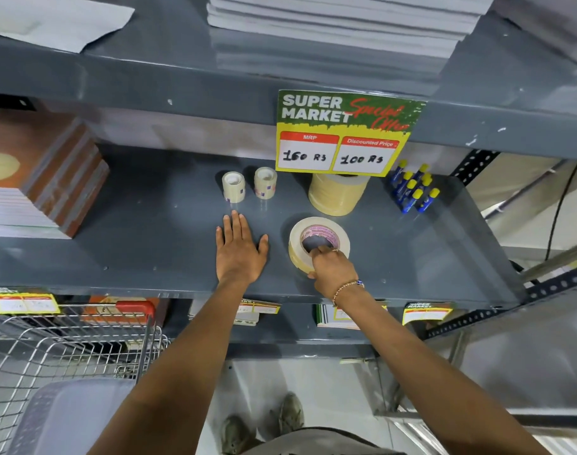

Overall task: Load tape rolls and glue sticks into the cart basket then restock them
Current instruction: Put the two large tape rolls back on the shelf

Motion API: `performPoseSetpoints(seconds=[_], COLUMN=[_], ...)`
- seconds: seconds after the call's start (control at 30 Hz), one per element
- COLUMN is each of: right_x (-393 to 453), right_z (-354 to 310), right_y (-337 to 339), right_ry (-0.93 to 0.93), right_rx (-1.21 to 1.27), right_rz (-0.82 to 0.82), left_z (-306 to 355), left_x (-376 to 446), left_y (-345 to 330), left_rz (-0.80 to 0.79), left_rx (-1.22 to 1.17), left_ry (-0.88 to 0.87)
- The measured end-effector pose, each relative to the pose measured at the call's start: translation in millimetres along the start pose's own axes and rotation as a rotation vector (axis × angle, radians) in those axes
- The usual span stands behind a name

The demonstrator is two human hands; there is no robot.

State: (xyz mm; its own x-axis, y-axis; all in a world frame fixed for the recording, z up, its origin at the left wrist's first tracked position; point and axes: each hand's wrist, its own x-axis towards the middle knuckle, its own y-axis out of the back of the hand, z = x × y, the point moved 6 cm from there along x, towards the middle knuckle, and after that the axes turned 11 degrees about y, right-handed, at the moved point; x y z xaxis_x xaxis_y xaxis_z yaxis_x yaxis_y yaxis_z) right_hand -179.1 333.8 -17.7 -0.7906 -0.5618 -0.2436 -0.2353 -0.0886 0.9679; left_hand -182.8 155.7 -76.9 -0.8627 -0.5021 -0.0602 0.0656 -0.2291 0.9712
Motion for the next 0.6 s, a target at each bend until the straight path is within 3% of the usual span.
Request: performPoseSetpoints(seconds=[0.1, 0.27, 0.33, 0.6], right_x=[-7, -14, 0, 82], right_z=[9, 67, 92, 111], right_y=[13, 89, 120, 142], right_ry=[-0.005, -0.105, -0.108, 0.023], right_rx=[0.098, 0.236, 0.187, 0.046], right_rz=[0.076, 0.454, 0.509, 0.159], left_z=[0, 10, 12, 11], left_x=[1, 2, 0, -2], left_y=[1, 2, 1, 2], left_rz=[-0.012, -0.024, 0.003, 0.037], left_rx=[-0.003, -0.065, -0.057, -0.018], left_ry=[0.004, 0.117, 0.132, 0.131])
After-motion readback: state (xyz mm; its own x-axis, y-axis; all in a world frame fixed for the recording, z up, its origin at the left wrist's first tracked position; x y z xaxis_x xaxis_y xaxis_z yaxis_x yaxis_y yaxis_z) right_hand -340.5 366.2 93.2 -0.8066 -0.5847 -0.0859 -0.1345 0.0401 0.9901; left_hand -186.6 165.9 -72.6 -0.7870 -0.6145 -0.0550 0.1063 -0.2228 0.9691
